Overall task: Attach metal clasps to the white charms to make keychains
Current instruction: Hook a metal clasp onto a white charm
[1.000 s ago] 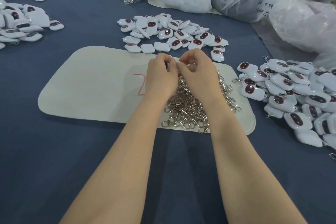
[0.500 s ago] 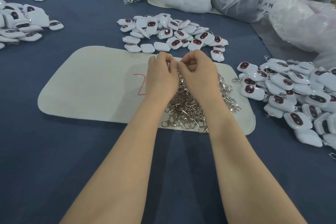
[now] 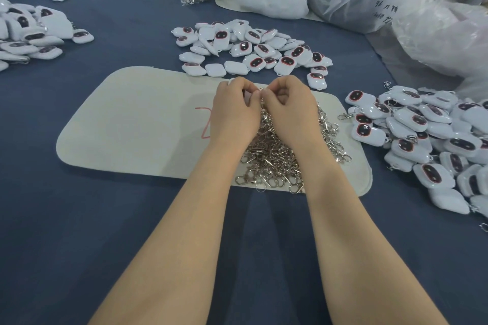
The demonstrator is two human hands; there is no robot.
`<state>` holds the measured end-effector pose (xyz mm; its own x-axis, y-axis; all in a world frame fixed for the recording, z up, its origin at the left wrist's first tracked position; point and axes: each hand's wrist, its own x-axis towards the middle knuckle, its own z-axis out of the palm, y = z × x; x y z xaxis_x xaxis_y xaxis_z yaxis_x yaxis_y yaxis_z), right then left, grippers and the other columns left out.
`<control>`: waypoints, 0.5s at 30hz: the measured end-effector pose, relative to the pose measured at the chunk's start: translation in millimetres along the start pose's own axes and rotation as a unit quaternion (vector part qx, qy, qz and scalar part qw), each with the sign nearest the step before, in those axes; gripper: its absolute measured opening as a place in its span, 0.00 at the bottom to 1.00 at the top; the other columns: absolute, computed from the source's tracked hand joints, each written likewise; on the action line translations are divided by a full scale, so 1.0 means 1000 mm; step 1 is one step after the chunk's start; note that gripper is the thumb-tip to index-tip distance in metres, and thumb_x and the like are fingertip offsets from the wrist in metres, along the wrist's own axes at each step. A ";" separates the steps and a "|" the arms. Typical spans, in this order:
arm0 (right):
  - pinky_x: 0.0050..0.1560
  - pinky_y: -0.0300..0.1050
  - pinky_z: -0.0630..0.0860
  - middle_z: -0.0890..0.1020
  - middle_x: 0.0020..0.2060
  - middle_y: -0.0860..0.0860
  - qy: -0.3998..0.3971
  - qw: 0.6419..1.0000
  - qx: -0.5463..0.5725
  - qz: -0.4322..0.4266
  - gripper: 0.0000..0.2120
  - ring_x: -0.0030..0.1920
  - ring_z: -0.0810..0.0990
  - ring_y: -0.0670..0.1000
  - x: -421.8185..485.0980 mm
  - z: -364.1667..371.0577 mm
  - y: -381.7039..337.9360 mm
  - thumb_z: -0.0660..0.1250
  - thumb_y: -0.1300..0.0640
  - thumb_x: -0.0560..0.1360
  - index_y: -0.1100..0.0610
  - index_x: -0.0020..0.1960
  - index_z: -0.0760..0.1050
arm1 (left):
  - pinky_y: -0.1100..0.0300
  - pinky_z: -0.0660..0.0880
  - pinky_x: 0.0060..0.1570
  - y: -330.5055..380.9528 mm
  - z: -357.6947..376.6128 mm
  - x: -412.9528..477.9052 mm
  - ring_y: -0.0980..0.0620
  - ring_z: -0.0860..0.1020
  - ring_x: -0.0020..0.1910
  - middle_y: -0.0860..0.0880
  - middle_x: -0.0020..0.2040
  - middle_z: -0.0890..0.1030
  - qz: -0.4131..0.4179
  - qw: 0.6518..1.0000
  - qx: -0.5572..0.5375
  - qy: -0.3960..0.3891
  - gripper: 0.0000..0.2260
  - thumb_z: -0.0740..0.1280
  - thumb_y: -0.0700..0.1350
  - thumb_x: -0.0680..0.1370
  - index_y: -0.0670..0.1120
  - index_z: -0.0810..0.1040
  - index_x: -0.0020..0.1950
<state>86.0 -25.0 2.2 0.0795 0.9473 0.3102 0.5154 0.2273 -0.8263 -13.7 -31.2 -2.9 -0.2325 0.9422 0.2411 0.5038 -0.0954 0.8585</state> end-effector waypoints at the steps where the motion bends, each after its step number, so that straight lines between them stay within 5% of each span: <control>1: 0.37 0.29 0.71 0.77 0.36 0.45 -0.003 1.000 0.001 0.000 0.04 0.38 0.75 0.44 0.000 0.000 0.000 0.66 0.60 0.76 0.53 0.44 0.72 | 0.63 0.67 0.45 0.000 0.000 0.000 0.51 0.75 0.47 0.45 0.52 0.78 0.000 1.000 0.005 -0.001 0.01 0.64 0.44 0.78 0.49 0.75 0.47; 15: 0.39 0.26 0.69 0.77 0.39 0.45 0.015 1.000 -0.003 -0.019 0.04 0.37 0.74 0.41 -0.003 0.003 -0.002 0.67 0.62 0.75 0.54 0.45 0.73 | 0.61 0.67 0.45 0.000 0.002 0.001 0.50 0.74 0.45 0.44 0.51 0.78 -0.010 1.000 0.002 0.007 0.02 0.63 0.43 0.79 0.48 0.74 0.46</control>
<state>82.7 -27.5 1.6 0.0854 0.9308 0.3553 0.5240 0.2614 -0.8106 -12.7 -29.3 -3.1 -0.2552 0.9391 0.2302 0.5018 -0.0749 0.8617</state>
